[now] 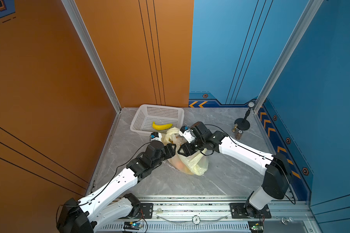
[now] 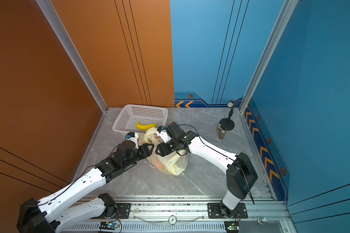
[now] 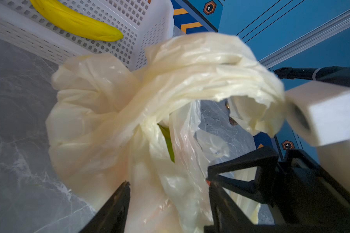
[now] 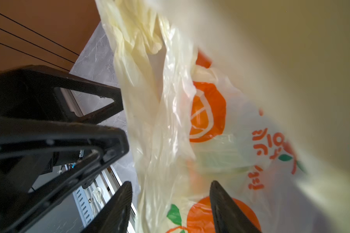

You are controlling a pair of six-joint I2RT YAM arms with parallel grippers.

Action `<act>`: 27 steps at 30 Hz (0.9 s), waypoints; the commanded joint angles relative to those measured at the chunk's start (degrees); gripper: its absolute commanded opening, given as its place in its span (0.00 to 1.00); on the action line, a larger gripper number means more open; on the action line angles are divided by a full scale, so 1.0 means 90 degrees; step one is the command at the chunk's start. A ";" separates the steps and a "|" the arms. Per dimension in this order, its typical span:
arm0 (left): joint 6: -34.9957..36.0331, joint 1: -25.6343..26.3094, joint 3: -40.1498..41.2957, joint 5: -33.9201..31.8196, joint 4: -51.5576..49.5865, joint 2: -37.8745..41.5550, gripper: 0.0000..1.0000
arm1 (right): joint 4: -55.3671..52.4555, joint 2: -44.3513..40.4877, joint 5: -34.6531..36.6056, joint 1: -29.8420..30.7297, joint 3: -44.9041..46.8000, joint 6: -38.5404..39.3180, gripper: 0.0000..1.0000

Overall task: Untie the knot of the plastic bag and take out the fruit
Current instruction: Open the plastic bag at the center of the table.

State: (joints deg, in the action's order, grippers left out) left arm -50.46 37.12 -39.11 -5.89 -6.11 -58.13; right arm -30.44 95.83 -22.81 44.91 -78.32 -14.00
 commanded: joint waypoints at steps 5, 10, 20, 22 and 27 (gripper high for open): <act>-0.0150 -0.0150 0.0187 0.0274 0.0559 -0.0315 0.57 | 0.0431 0.0191 -0.0226 0.0029 0.0008 -0.0254 0.28; -0.0205 -0.0254 0.0292 0.0438 0.0670 -0.0521 0.51 | 0.0599 0.0148 -0.0384 0.0033 0.0087 -0.0358 0.18; -0.0147 -0.0470 0.0306 0.0715 0.0876 -0.0904 0.14 | 0.0801 -0.0107 -0.0317 0.0035 0.0341 -0.0490 0.00; -0.0084 -0.0501 0.0300 0.0700 0.0767 -0.0872 0.06 | 0.0754 -0.0199 0.0025 0.0040 0.0398 -0.0454 0.00; 0.0245 -0.0689 0.0273 0.0489 0.0082 -0.0530 0.00 | 0.0522 -0.0434 0.1106 -0.0016 0.0473 -0.0276 0.00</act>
State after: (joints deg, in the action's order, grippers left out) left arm -50.81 32.23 -36.75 -0.43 -1.10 -65.06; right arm -24.47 94.72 -19.99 45.06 -74.81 -17.85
